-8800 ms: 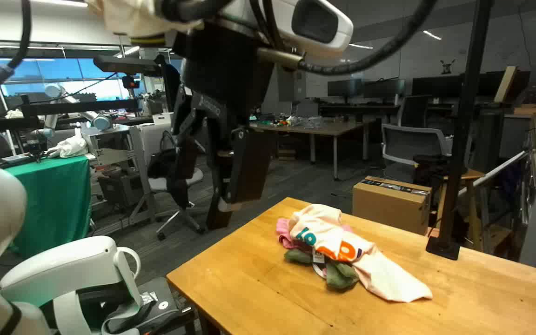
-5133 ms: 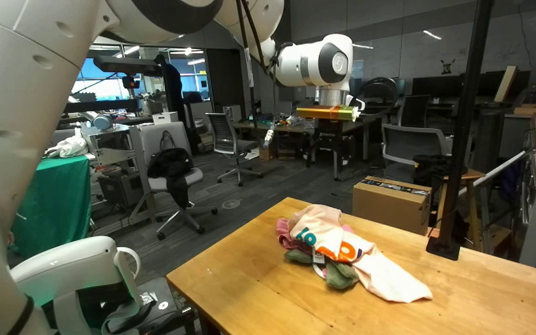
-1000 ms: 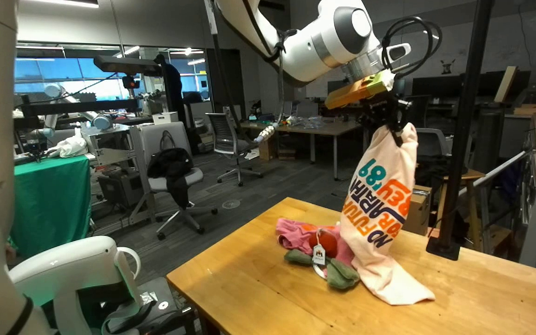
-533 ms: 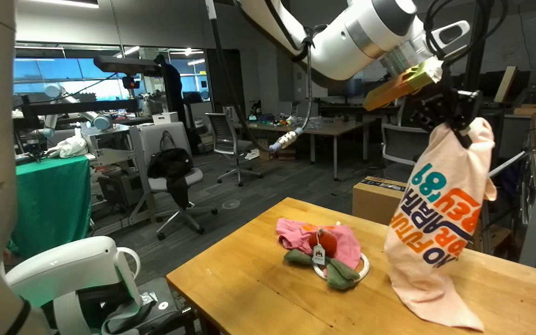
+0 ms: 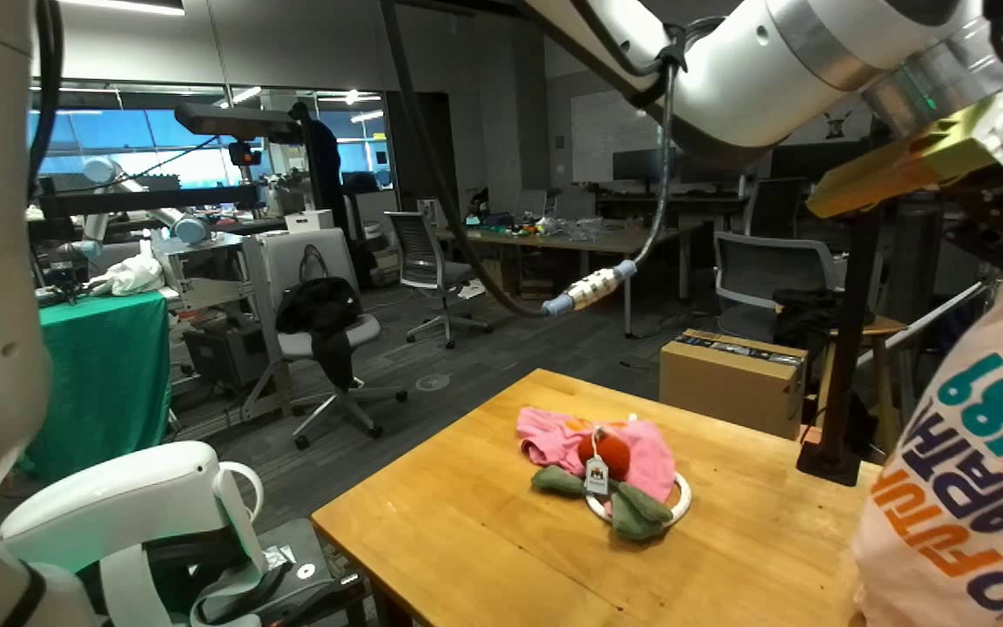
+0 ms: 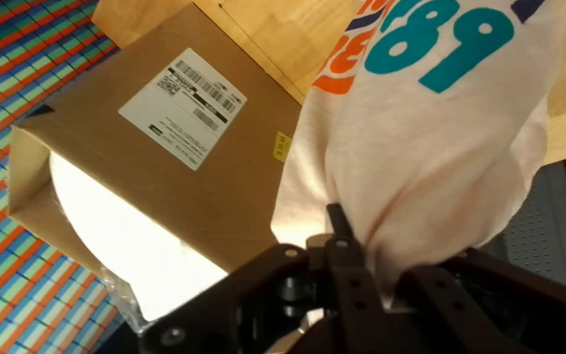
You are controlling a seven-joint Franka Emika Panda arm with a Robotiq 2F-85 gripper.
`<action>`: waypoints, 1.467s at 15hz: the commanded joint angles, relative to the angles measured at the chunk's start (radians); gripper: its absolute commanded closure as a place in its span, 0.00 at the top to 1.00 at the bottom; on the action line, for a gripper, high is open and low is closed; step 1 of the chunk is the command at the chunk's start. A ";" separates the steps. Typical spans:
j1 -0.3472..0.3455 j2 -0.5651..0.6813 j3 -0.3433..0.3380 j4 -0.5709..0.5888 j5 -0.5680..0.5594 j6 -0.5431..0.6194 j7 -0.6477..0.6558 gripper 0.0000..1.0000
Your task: Move the peach colored shirt and the turnip plushie to the right then move the pink shirt closer to you
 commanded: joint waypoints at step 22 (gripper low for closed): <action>0.013 0.098 -0.012 0.025 0.063 -0.208 0.054 1.00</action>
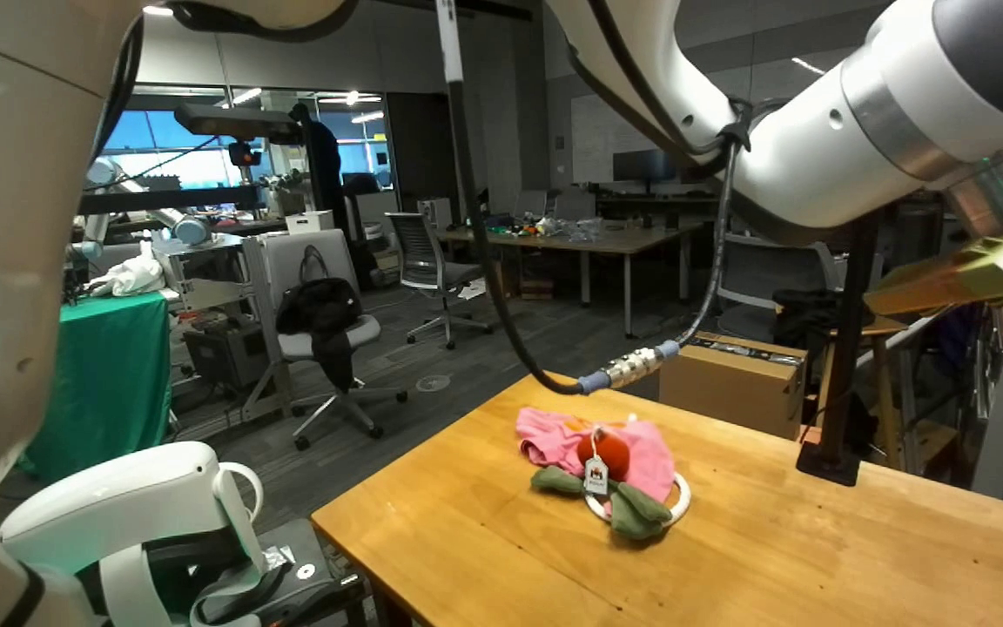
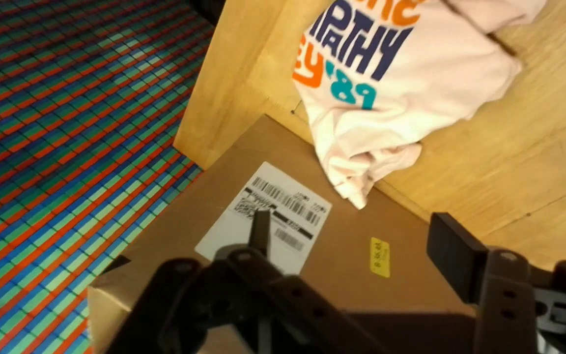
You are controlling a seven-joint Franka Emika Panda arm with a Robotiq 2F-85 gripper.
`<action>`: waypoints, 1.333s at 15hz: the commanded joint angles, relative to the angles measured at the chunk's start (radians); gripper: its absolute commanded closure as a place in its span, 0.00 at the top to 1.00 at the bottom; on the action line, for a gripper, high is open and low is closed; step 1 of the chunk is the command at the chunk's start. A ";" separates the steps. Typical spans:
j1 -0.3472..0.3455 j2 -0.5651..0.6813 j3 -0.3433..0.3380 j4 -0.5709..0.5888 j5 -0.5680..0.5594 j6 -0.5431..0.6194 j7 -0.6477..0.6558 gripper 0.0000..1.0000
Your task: Move the peach colored shirt and the turnip plushie to the right then move the pink shirt closer to you
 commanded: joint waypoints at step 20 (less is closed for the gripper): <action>0.107 0.038 0.465 -0.119 0.443 -0.125 -0.836 1.00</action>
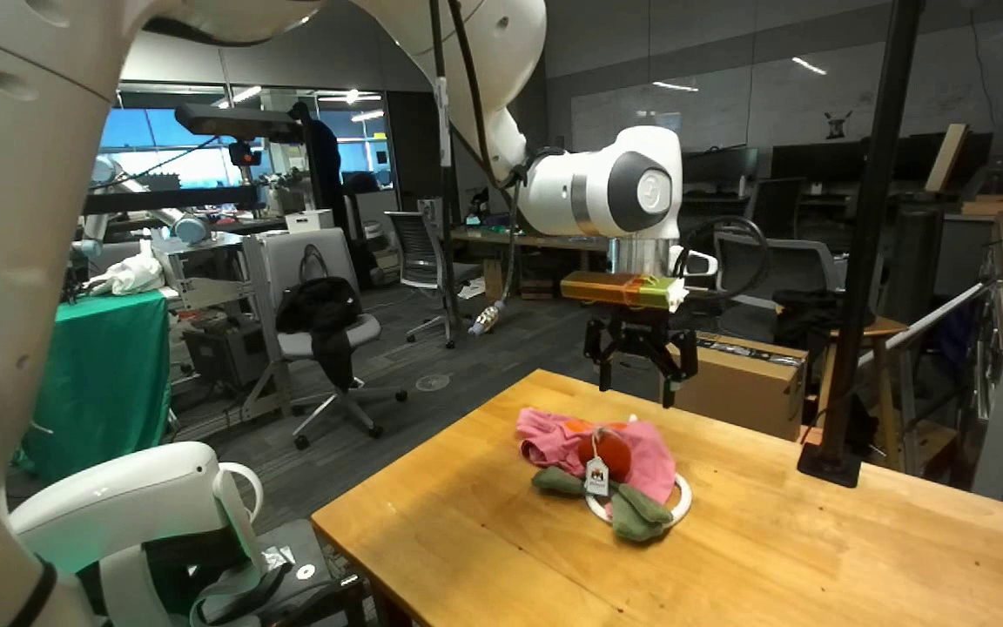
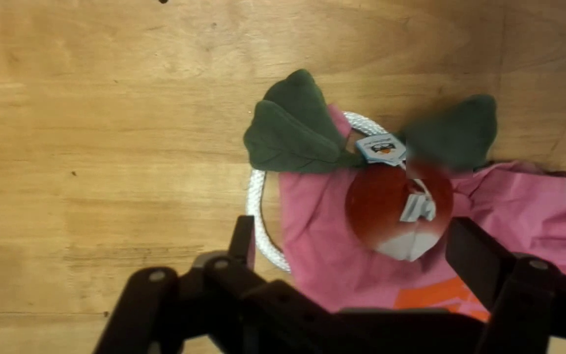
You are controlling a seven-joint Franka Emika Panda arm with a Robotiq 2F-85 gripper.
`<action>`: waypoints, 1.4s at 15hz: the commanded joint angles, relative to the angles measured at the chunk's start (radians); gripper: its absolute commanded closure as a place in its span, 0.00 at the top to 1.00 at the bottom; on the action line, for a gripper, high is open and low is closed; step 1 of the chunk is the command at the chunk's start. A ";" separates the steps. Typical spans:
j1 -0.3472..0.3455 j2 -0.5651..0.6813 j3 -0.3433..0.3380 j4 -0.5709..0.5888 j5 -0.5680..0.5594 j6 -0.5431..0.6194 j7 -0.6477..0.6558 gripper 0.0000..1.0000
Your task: Move the peach colored shirt and the turnip plushie to the right then move the pink shirt closer to you
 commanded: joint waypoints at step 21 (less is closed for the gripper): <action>0.011 0.232 0.048 0.027 0.100 0.255 -0.224 1.00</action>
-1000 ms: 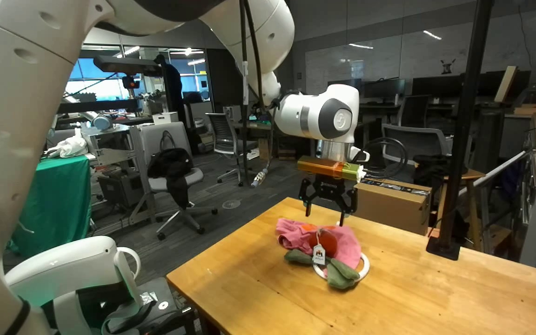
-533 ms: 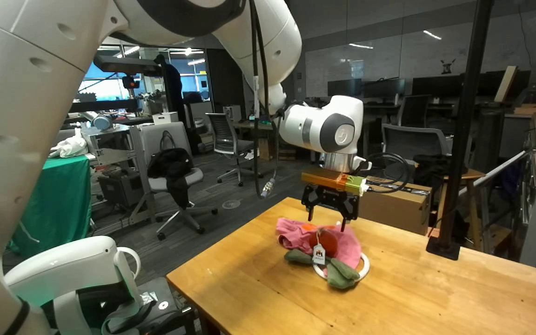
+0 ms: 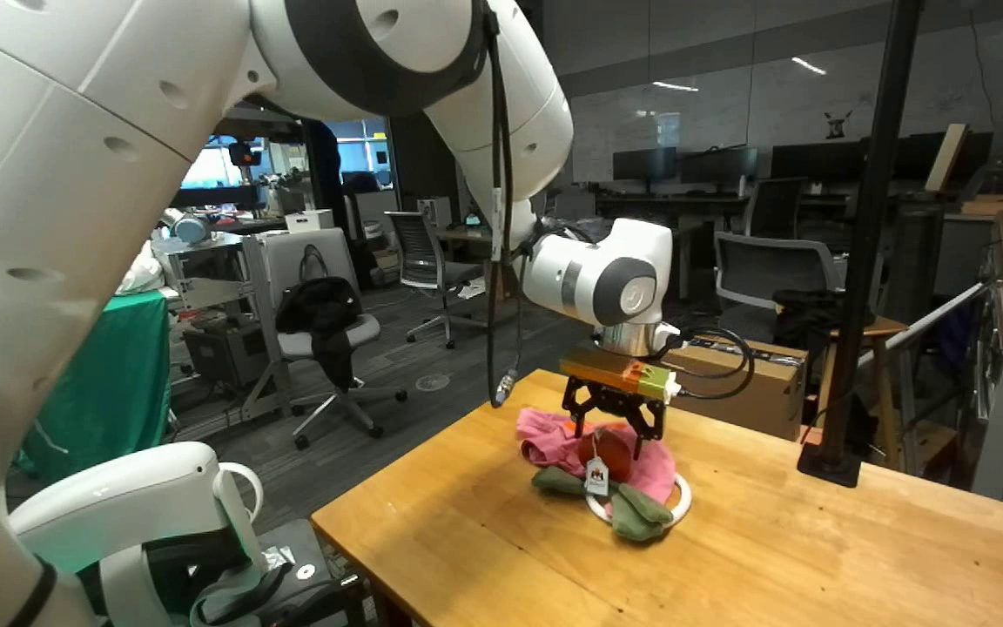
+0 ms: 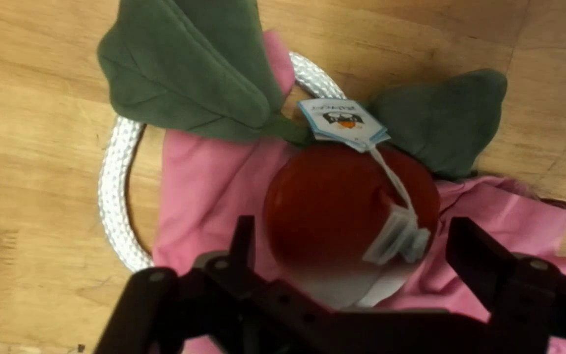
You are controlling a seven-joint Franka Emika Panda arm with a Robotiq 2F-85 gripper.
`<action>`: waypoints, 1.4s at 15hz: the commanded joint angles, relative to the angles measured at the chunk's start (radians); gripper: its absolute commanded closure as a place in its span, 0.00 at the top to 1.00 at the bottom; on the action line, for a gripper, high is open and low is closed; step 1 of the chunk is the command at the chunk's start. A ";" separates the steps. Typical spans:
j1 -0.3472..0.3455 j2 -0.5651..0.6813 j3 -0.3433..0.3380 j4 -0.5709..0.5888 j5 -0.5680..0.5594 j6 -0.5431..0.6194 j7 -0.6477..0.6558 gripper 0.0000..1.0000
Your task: Move the peach colored shirt and the turnip plushie to the right then move the pink shirt closer to you
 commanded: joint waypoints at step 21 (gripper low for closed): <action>0.026 -0.076 -0.011 0.019 -0.090 -0.097 0.077 0.06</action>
